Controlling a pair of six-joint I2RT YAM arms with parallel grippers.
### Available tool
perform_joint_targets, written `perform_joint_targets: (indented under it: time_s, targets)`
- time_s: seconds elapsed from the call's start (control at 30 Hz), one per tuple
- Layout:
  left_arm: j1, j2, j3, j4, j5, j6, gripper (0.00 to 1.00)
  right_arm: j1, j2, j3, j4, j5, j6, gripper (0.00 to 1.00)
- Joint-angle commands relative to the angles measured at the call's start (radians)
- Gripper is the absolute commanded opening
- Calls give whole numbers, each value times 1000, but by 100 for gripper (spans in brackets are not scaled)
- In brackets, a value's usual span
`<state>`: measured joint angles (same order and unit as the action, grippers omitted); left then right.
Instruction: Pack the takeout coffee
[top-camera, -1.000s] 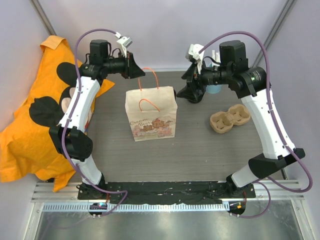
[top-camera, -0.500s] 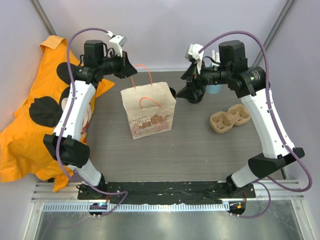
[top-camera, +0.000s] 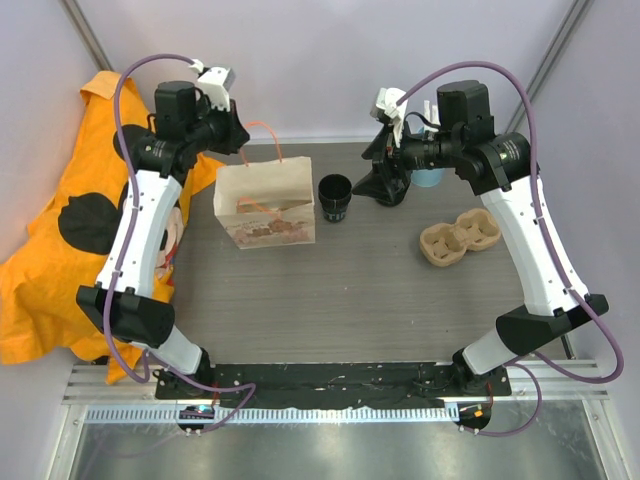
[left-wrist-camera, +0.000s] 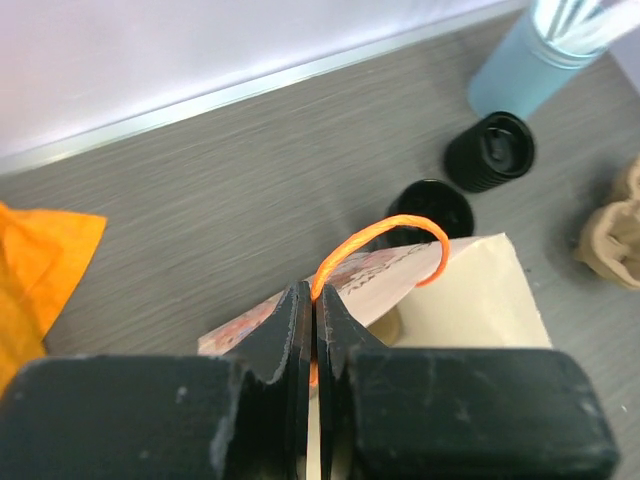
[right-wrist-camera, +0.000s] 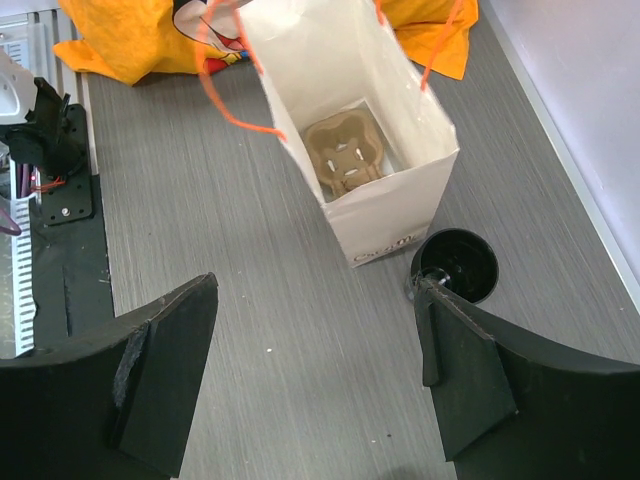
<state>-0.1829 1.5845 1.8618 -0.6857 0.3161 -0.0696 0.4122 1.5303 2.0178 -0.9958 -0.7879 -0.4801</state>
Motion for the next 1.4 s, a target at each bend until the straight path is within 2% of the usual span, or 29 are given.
perform_joint_targets:
  time_s: [0.0, 0.37, 1.1, 1.2, 1.37]
  targets:
    - [19, -11, 8, 48, -121, -18, 2, -3, -10, 25, 40, -14, 20, 84]
    - [56, 97, 115, 104, -234, -39, 2, -4, -16, 12, 45, 1, 20, 84]
    - [178, 173, 142, 166, -451, -91, 3, -6, 4, 7, 57, 18, 18, 84]
    - [178, 177, 142, 161, -465, -98, 6, -6, 7, 4, 59, 18, 17, 84]
    - [178, 164, 114, 182, -457, -102, 23, -7, 8, -1, 60, 18, 18, 84]
